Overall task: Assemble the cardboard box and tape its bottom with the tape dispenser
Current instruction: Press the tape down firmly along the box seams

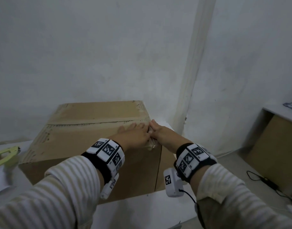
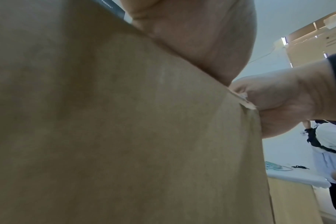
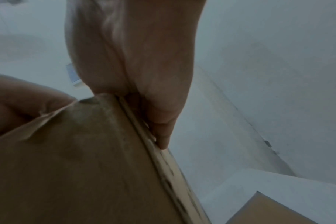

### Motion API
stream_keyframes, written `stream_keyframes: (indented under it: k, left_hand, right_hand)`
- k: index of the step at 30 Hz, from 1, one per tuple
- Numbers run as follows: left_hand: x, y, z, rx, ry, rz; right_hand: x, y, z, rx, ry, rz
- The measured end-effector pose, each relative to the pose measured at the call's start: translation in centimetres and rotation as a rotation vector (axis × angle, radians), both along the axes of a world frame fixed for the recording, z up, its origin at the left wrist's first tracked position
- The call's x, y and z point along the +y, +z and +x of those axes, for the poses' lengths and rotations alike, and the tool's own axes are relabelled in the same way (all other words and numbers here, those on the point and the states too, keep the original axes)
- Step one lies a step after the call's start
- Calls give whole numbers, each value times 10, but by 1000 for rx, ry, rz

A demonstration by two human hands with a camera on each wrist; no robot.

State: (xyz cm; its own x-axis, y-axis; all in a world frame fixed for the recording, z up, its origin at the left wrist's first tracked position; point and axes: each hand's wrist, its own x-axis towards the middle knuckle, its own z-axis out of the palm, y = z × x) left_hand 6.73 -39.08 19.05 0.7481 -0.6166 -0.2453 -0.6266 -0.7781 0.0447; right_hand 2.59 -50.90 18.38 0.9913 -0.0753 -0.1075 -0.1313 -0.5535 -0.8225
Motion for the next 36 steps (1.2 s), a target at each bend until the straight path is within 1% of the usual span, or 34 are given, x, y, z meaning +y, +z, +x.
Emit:
stream_keyframes:
  k: [3,5,8,10,15,17,20,22,25,28,31,34,36]
  left_hand:
    - [-17,2,-11,-38,130,-17]
    - [-30,7,-19,-83,194,-7]
    - [-43,8,-26,-69,321,-112]
    - [-46,5,-25,-71,361,-143]
    - [-44,-6,-21,-124,389,-149]
    - [-44,-8,-21,-128,398,-155]
    - [-45,-9,-21,-113,413,-156]
    - [-47,-10,-20,-121,419,-159]
    - [-48,-11,-19,-100,436,-139]
    - [-49,-13,-16,-113,438,-154]
    - [-47,-13,-19,-187,416,-221]
    - [-42,-13,-29,-332,320,-298]
    - [-37,-13,-36,-355,250,-340]
  right_hand:
    - [-8,5,3,-14,55,-40]
    - [-17,3,7,-25,66,-12]
    - [-31,-2,14,-61,147,-14]
    - [-38,-5,23,-79,199,-3]
    - [-39,-8,50,-93,186,134]
    - [-38,-10,63,-102,195,153]
    - [-35,-10,82,-95,208,89]
    - [-34,-10,90,-56,186,33]
    - [-36,-13,97,-82,189,10]
    - [-38,-17,91,-68,182,19]
    - [-36,-17,79,-89,167,63]
    - [-37,-12,59,-84,141,108]
    - [-38,-5,47,-49,131,83]
